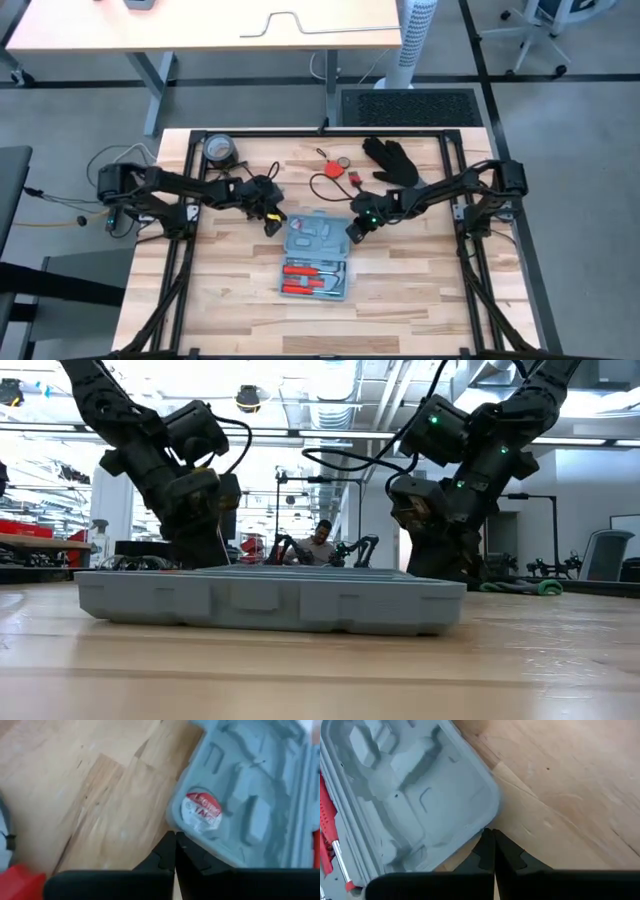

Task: Prefit tool cases
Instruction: Put the orange hex key set into the gray prefit tool case

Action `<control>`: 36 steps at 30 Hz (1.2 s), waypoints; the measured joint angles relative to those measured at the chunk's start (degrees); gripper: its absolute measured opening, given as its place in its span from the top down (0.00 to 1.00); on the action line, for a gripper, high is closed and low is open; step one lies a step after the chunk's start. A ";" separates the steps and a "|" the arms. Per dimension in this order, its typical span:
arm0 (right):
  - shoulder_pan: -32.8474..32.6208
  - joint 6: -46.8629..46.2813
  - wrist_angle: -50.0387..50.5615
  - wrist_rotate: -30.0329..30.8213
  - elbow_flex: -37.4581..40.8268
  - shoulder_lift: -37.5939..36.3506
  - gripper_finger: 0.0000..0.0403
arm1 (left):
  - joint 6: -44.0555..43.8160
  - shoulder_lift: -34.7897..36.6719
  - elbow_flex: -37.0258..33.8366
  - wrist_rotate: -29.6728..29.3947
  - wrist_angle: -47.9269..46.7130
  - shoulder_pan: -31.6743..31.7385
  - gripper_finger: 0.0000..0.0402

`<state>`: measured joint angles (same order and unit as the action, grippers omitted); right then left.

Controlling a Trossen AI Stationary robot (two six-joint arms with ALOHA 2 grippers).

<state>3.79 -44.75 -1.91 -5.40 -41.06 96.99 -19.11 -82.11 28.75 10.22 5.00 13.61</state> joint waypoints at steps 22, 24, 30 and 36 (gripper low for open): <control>8.94 5.94 2.61 7.11 6.03 -17.08 0.97 | 12.18 6.70 9.36 -6.45 -5.65 3.07 1.00; 9.90 7.92 2.45 7.11 6.03 -17.14 0.96 | 15.17 4.75 12.45 -6.34 -7.03 4.42 1.00; 11.02 16.23 0.47 7.09 6.03 -17.11 0.93 | 21.70 -1.68 20.99 -3.57 -13.49 8.27 1.00; 11.60 25.76 -7.10 6.98 6.03 -17.11 0.73 | 20.03 -3.42 22.50 -0.85 -15.34 11.11 1.00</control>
<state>15.39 -18.99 -9.01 1.58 -35.03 79.88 0.92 -85.54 51.25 9.36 -10.34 24.72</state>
